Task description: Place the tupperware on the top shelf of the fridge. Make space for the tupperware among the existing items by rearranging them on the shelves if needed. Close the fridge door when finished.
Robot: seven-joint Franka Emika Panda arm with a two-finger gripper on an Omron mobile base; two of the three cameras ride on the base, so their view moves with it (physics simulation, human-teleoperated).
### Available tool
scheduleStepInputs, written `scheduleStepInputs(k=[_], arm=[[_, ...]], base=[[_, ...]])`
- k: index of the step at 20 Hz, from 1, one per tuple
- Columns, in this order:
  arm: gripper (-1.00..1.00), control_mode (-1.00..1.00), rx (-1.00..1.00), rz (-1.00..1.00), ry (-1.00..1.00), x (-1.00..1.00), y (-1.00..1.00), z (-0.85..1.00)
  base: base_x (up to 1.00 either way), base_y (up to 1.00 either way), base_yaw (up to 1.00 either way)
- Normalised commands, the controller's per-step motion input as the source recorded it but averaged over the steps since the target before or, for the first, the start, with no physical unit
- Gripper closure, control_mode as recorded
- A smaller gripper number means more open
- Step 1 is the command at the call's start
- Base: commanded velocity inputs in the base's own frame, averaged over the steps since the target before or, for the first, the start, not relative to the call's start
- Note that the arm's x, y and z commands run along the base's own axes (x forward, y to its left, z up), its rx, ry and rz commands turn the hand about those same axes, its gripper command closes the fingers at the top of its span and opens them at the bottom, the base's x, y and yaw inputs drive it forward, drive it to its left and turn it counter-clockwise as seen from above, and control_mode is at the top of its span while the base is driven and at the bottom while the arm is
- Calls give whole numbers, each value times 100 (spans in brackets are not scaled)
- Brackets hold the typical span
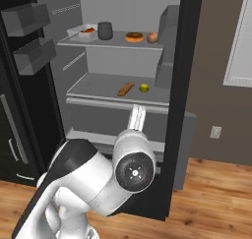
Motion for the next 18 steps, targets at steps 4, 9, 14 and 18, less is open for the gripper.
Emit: scheduleStepInputs(k=[4, 9, 14, 18], arm=[[-100, -100, 20, 0, -3, 0, -100, 0], [-100, -100, 16, 1, 0, 0, -97, 0], [-100, -100, 13, 3, 4, 35, -74, 0], [-100, -100, 8, 8, 4, 76, -45, -11]], base=[[0, 0, 0], [0, 0, 0], [0, 0, 0], [0, 0, 0]])
